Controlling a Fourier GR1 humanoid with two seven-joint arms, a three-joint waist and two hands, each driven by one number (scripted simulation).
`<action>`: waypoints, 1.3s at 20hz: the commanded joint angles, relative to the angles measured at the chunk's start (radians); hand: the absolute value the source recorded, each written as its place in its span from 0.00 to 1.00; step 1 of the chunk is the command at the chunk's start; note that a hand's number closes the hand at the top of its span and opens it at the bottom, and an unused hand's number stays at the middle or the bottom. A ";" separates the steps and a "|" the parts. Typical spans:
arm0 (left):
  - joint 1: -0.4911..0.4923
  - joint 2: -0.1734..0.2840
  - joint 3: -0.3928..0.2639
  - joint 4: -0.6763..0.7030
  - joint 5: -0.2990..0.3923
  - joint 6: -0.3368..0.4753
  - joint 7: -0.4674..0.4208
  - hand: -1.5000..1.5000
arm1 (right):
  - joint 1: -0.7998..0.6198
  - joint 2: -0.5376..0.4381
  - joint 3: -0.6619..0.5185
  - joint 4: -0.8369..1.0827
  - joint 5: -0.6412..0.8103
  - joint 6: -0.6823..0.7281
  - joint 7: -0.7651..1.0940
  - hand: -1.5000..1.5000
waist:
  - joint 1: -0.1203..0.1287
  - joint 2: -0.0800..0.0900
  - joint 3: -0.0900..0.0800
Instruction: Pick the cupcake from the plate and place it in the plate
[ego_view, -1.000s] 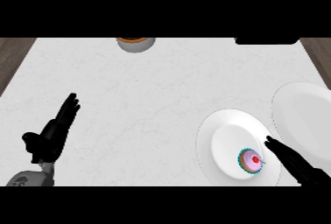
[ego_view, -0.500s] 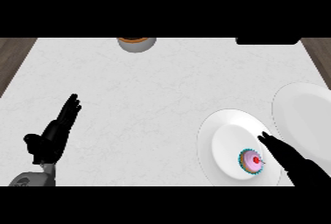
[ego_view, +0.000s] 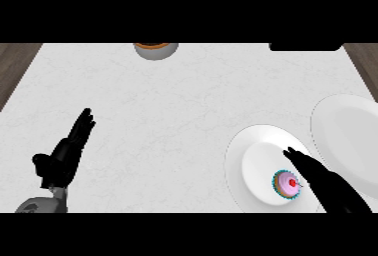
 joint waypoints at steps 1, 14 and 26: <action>-0.008 0.017 0.027 -0.055 -0.010 -0.020 0.054 0.50 | -0.073 0.068 -0.013 0.084 0.066 0.028 0.011 0.00 | 0.002 0.000 0.000; -0.010 -0.022 0.071 0.021 -0.045 -0.074 -0.003 0.50 | -0.174 0.115 -0.082 0.316 0.119 0.091 -0.218 1.00 | 0.002 0.001 0.000; 0.030 -0.032 0.125 -0.008 -0.042 -0.041 0.018 0.50 | 0.054 -0.115 -0.542 0.541 -0.040 -0.053 -0.396 1.00 | -0.098 -0.001 0.010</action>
